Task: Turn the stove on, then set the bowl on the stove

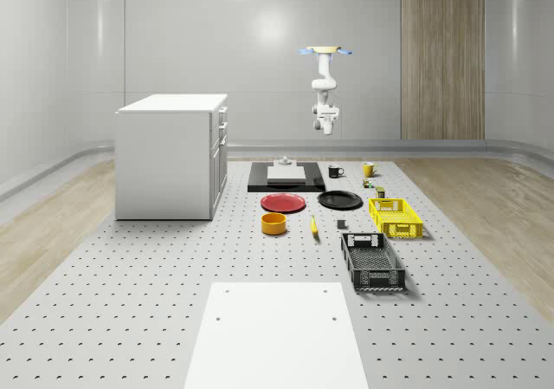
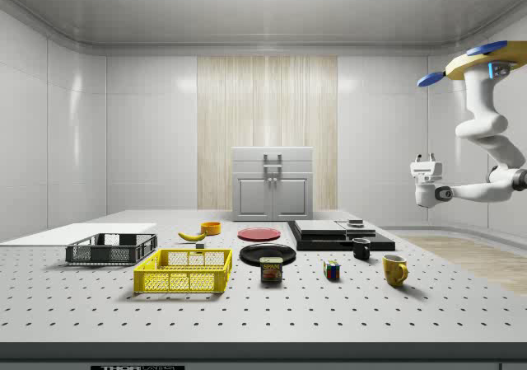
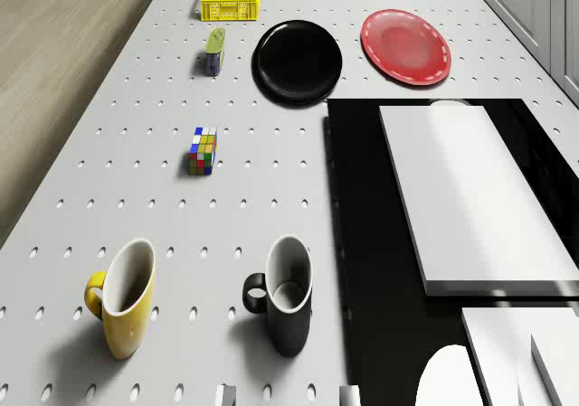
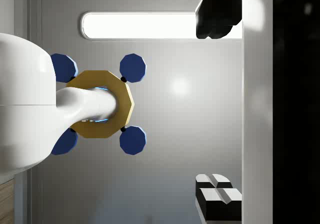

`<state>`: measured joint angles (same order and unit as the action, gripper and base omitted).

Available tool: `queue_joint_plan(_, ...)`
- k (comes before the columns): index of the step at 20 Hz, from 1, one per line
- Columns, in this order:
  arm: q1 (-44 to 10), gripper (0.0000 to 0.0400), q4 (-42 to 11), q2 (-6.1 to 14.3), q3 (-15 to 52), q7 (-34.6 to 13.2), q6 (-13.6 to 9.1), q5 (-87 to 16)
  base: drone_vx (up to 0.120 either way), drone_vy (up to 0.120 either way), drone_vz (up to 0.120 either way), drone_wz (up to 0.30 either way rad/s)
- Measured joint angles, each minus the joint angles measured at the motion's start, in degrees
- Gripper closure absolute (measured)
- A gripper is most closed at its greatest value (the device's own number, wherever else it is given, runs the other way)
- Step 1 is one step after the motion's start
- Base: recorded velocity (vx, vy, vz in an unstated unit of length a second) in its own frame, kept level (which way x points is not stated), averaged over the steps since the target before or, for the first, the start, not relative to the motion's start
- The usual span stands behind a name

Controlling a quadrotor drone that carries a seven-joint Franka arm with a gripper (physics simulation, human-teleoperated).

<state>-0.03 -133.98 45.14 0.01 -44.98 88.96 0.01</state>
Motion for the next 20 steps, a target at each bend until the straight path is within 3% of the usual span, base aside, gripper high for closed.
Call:
queue_joint_plan(10, -0.23, 0.0, 11.83, -3.06, 0.13, 0.12, -8.32, 0.09, 0.0, 0.0, 0.0, 0.0)
queue_joint_plan(17, -0.32, 0.0, 15.95, -4.62, 0.18, 0.15, -10.57, 0.12, 0.0, -0.006, 0.0, 0.0)
queue_joint_plan(20, -0.34, 0.0, 16.57, -4.83, 0.2, 0.16, -10.85, 0.13, 0.053, -0.12, 0.0, 0.0)
